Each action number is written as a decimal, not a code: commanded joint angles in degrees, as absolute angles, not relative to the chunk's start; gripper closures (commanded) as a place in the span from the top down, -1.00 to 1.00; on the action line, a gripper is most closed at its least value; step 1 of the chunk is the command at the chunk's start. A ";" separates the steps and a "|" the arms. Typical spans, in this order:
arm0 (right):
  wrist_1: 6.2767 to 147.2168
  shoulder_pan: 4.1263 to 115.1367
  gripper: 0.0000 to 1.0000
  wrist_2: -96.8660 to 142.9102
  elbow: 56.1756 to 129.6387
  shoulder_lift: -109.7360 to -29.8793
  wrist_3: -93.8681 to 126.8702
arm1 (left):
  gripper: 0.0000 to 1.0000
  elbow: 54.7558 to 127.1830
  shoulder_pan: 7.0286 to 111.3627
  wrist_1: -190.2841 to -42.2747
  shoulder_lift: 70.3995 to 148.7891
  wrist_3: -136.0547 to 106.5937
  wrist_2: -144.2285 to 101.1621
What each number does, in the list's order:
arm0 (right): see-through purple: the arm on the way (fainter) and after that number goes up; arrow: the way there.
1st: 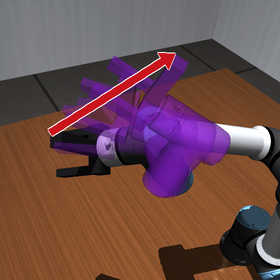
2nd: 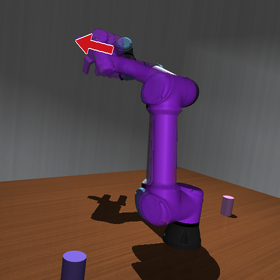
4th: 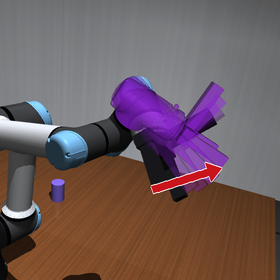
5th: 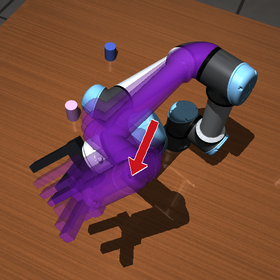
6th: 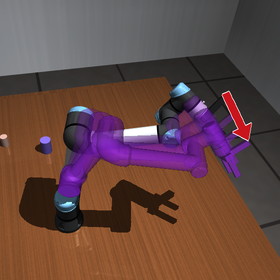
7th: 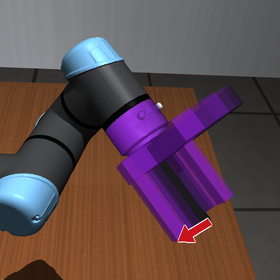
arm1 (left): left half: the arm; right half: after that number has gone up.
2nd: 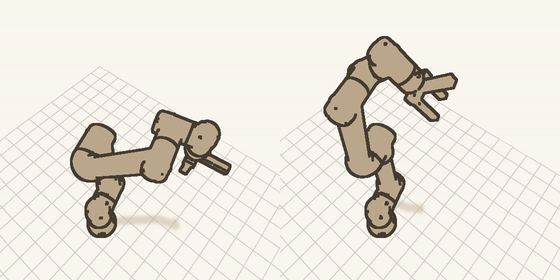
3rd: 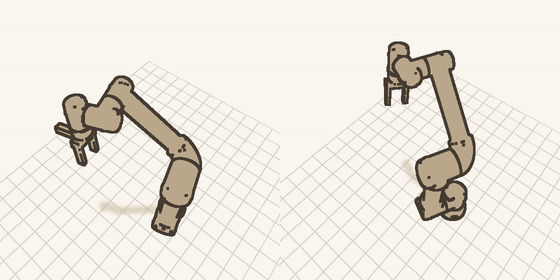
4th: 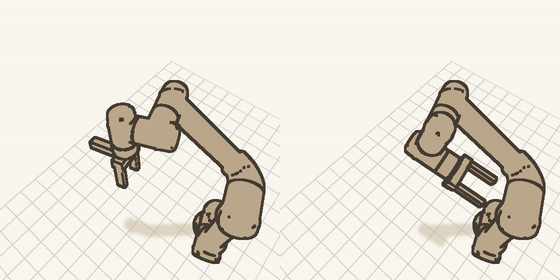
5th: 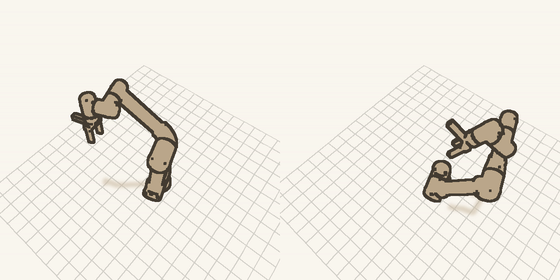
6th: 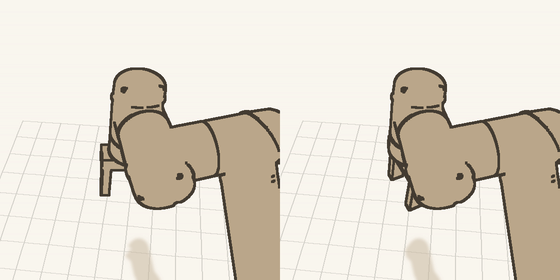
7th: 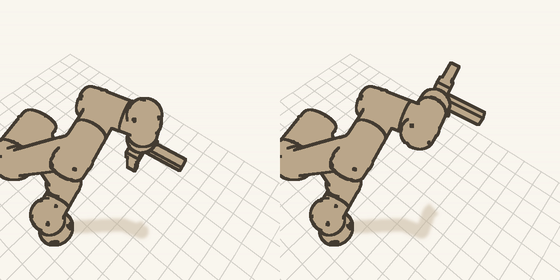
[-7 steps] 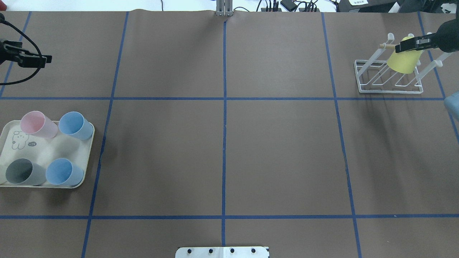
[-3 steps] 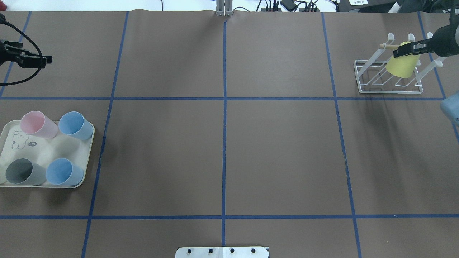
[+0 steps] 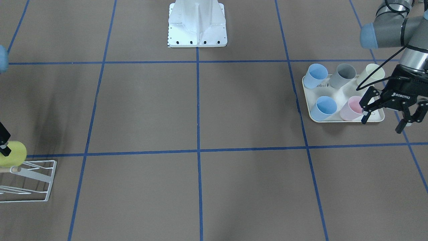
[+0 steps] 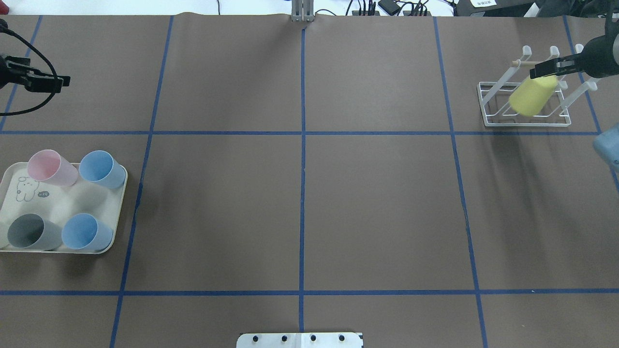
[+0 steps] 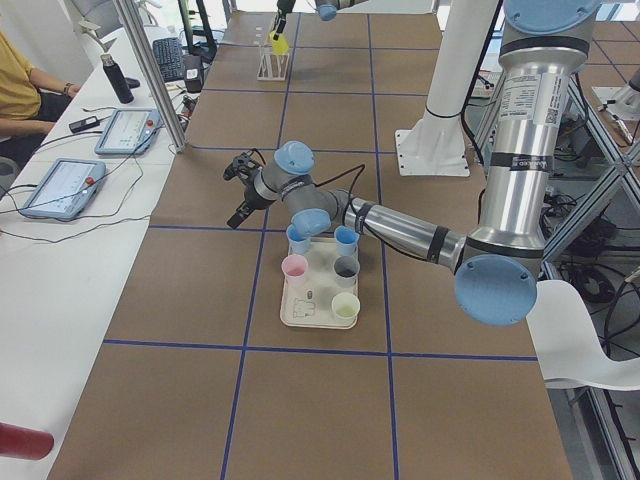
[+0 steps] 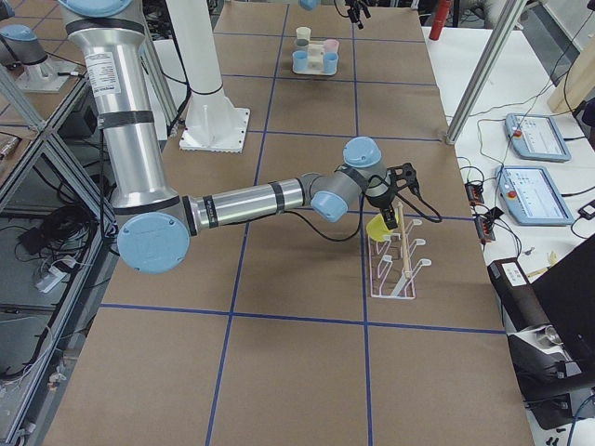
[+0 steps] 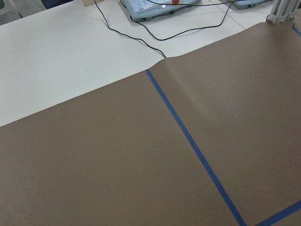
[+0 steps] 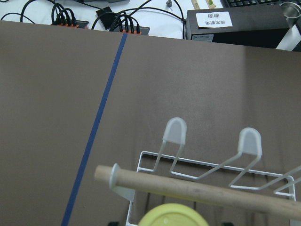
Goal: Transfer IKEA cup to right arm and place on rack
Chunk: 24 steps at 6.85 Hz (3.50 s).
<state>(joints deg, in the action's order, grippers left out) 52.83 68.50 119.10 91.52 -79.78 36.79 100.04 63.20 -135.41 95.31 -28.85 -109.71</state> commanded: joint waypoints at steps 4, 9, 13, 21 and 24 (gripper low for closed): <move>54.14 68.47 0.97 120.05 95.44 -79.63 39.79 | 0.98 100.02 64.50 -135.35 93.96 -20.94 -109.95; 74.44 67.77 0.97 126.28 107.05 -78.49 42.19 | 0.98 101.51 67.85 -119.46 86.77 -16.26 -123.57; 75.76 65.22 0.97 128.85 108.45 -80.85 40.09 | 0.99 103.44 70.75 -124.50 72.99 -3.34 -126.19; 75.76 66.01 0.97 130.69 109.95 -83.23 36.74 | 0.98 96.52 67.35 -139.39 67.85 -21.00 -132.71; 75.67 65.92 0.97 130.69 109.95 -83.06 37.09 | 0.98 95.36 63.12 -139.31 68.38 -23.36 -132.80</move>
